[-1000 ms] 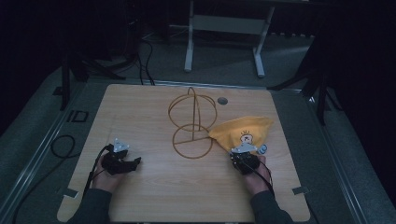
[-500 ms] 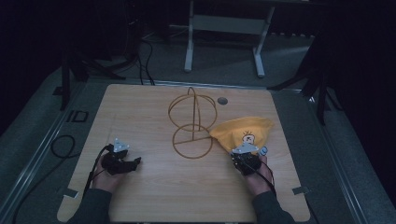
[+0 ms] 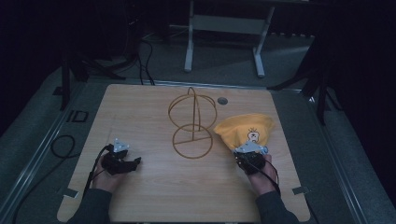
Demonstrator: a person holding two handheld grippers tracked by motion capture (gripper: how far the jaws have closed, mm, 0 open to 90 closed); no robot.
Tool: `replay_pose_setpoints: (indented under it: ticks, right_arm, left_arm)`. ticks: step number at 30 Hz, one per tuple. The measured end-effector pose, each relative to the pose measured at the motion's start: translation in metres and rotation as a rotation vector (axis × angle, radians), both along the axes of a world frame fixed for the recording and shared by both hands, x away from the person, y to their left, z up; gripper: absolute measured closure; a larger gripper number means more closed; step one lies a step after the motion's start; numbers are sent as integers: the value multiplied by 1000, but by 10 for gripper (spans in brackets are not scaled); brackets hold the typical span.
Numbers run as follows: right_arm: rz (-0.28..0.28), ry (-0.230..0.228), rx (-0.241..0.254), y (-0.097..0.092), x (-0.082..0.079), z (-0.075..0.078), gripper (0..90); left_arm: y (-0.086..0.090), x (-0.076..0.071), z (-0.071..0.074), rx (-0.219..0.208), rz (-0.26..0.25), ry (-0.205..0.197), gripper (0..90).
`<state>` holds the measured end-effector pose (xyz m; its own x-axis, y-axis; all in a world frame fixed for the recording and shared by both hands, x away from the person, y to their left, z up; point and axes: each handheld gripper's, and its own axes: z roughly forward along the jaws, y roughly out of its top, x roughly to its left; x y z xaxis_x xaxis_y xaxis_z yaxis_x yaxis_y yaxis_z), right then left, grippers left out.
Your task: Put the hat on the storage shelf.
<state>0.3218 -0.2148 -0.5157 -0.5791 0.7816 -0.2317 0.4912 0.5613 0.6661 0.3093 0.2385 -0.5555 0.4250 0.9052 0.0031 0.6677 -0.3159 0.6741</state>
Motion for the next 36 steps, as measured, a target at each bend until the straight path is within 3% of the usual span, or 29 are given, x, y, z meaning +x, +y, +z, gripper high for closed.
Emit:
replay_pose_setpoints:
  ticks: [15, 36]
  right_arm:
    - [-16, -50, -6, -14, -5, 24, 845]
    - [-130, -153, 48, -63, -6, 70, 847]
  left_arm:
    - [0, 0, 0, -2, 1, 0, 340]
    - [0, 0, 0, -4, 2, -1, 340]
